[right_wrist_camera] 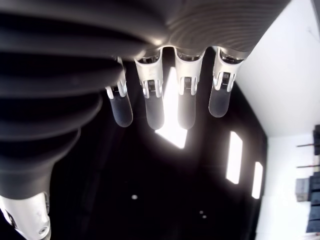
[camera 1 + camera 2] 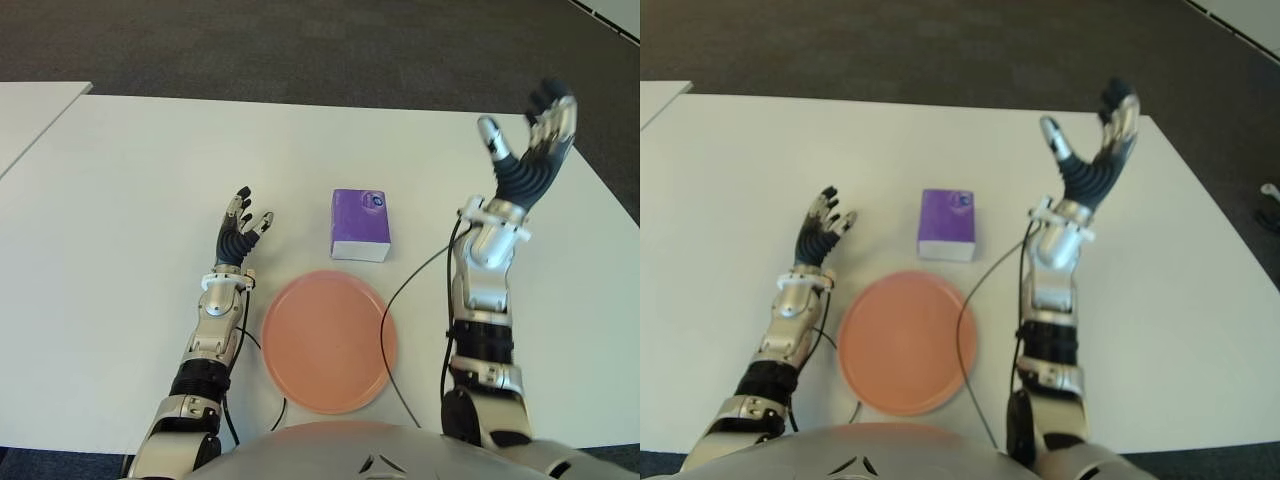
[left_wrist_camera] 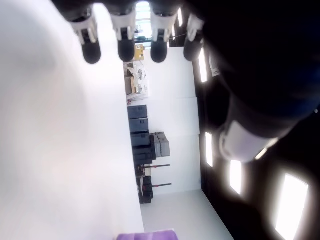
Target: Put the tissue paper into the plate.
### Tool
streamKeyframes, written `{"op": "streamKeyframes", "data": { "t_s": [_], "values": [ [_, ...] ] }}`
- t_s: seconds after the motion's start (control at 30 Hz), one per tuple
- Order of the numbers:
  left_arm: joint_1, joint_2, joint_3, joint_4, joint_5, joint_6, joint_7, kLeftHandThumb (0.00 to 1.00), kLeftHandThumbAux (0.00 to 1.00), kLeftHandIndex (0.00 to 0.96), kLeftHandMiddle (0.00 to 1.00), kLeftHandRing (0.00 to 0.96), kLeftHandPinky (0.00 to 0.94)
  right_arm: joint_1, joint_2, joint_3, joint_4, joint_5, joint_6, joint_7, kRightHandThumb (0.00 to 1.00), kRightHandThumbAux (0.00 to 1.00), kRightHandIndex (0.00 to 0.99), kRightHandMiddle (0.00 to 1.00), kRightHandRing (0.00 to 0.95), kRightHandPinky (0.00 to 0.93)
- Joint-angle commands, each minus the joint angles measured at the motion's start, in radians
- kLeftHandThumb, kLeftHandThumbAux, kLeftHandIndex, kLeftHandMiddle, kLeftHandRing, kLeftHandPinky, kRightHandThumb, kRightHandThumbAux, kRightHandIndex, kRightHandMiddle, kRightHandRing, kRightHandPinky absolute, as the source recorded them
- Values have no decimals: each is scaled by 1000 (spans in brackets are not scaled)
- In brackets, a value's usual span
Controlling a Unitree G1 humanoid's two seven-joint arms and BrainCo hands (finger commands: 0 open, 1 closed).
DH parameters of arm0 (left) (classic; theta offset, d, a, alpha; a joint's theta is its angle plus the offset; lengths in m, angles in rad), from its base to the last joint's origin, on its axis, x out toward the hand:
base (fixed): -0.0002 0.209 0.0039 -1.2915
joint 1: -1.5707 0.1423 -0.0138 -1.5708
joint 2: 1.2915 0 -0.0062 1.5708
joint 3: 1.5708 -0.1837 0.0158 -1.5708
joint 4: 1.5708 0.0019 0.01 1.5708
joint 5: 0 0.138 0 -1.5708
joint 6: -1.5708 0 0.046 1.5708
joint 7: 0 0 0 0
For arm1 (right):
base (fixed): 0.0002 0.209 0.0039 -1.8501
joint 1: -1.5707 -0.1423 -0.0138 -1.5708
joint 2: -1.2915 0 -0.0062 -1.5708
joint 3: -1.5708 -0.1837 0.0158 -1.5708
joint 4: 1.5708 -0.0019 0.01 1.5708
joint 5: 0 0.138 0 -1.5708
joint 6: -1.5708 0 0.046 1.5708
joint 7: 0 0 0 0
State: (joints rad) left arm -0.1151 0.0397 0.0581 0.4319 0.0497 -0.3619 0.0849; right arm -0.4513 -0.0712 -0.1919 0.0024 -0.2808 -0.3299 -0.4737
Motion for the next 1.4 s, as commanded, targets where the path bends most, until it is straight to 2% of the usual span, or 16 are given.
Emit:
{"op": "streamKeyframes", "data": {
  "t_s": [0.03, 0.17, 0.27, 0.43, 0.63, 0.7, 0.8, 0.87, 0.93, 1.0, 1.03, 1.1, 1.2, 1.4],
  "values": [
    [5, -9, -6, -3, 5, 16, 5, 148, 647, 68, 61, 46, 57, -30, -30, 32, -25, -54, 90, 38, 640, 657, 135, 168, 147, 164],
    [4, -10, -5, -1, 6, 16, 7, 148, 641, 67, 60, 46, 56, -71, -62, 38, -27, -56, 131, 80, 604, 648, 106, 146, 127, 144],
    [3, -11, -4, 6, 7, 8, 10, 153, 638, 66, 59, 46, 60, -120, -106, 46, -2, -36, 170, 150, 564, 638, 86, 126, 116, 153],
    [5, -11, -7, 16, 13, -10, 10, 160, 638, 64, 57, 44, 55, -152, -151, 61, 29, -36, 212, 212, 525, 613, 77, 122, 116, 163],
    [3, -10, -7, 26, 18, -22, 7, 156, 641, 63, 56, 46, 62, -194, -210, 152, 99, -147, 217, 243, 453, 591, 69, 129, 128, 183],
    [1, -11, -5, 29, 12, -19, 4, 155, 643, 65, 58, 48, 67, -217, -223, 185, 113, -151, 228, 296, 437, 578, 65, 125, 122, 173],
    [-3, -13, -3, 32, 7, -16, 2, 154, 643, 69, 61, 52, 76, -235, -247, 202, 130, -129, 237, 362, 427, 546, 56, 106, 99, 138],
    [-4, -16, -2, 32, 5, -12, 5, 156, 642, 72, 63, 54, 78, -247, -277, 223, 137, -104, 249, 456, 419, 519, 48, 86, 76, 109],
    [-4, -18, -2, 26, 9, -8, 9, 159, 641, 73, 63, 53, 71, -298, -327, 262, 248, -76, 192, 585, 410, 482, 34, 63, 49, 73],
    [-3, -20, -4, 22, 13, -8, 13, 162, 640, 74, 63, 51, 66, -336, -355, 288, 347, -77, 136, 638, 404, 455, 25, 47, 30, 47],
    [-2, -21, -4, 22, 15, -8, 13, 163, 639, 74, 63, 50, 64, -343, -359, 292, 366, -79, 123, 644, 400, 440, 20, 39, 21, 33],
    [2, -22, -6, 17, 17, -12, 15, 163, 639, 74, 63, 49, 63, -374, -383, 335, 473, -118, 45, 657, 394, 420, 13, 28, 12, 20],
    [6, -23, -6, 16, 19, -23, 17, 164, 641, 76, 67, 53, 78, -402, -417, 391, 553, -172, -37, 668, 369, 368, 4, 9, 3, 8],
    [6, -23, -4, 27, 15, -32, 20, 169, 648, 79, 73, 62, 78, -435, -464, 450, 611, -224, -110, 700, 317, 290, 0, 0, 0, 0]
  ]
}}
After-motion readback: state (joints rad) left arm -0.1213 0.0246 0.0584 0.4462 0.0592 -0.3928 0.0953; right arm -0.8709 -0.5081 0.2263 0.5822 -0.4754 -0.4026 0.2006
